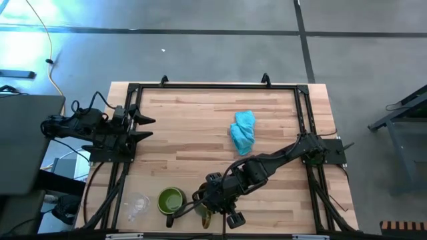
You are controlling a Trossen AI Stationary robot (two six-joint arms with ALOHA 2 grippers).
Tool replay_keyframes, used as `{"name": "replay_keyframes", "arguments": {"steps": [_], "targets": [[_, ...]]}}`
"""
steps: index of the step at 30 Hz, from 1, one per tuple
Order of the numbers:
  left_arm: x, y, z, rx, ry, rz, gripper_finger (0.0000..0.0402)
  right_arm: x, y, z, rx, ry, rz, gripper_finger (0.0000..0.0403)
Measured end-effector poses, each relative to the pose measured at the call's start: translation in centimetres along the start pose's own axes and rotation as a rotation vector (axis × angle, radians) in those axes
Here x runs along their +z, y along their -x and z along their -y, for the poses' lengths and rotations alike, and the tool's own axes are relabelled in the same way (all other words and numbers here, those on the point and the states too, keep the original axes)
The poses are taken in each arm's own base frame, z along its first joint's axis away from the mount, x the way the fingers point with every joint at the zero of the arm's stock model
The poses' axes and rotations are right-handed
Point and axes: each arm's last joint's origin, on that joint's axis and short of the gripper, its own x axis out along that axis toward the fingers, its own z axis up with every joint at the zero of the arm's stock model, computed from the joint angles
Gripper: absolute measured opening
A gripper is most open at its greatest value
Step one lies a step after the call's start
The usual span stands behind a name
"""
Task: Stack small to large cups/mugs on shelf
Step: Put the brown mug on the shelf
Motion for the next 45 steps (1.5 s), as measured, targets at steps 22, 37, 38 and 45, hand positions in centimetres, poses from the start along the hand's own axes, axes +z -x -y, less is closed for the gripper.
{"name": "replay_keyframes", "arguments": {"steps": [22, 37, 38, 45], "targets": [[-0.07, 0.0, -0.02, 0.002, -0.009, -0.007, 0.0262, 0.16, 0.0, 0.29, 0.007, -0.05, 0.013, 0.0059], [-0.07, 0.0, -0.02, 0.003, -0.009, -0.007, 0.0262, 0.05, 0.1, 0.21, 0.013, -0.02, 0.003, 0.0011], [-0.07, 0.0, -0.02, 0.003, -0.009, -0.007, 0.0262, 0.05, 0.1, 0.24, 0.009, -0.02, 0.003, 0.001], [-0.13, 0.0, -0.04, 0.004, -0.011, -0.013, 0.0262, -0.13, 0.19, 0.33, -0.037, -0.005, -0.012, 0.0006]]}}
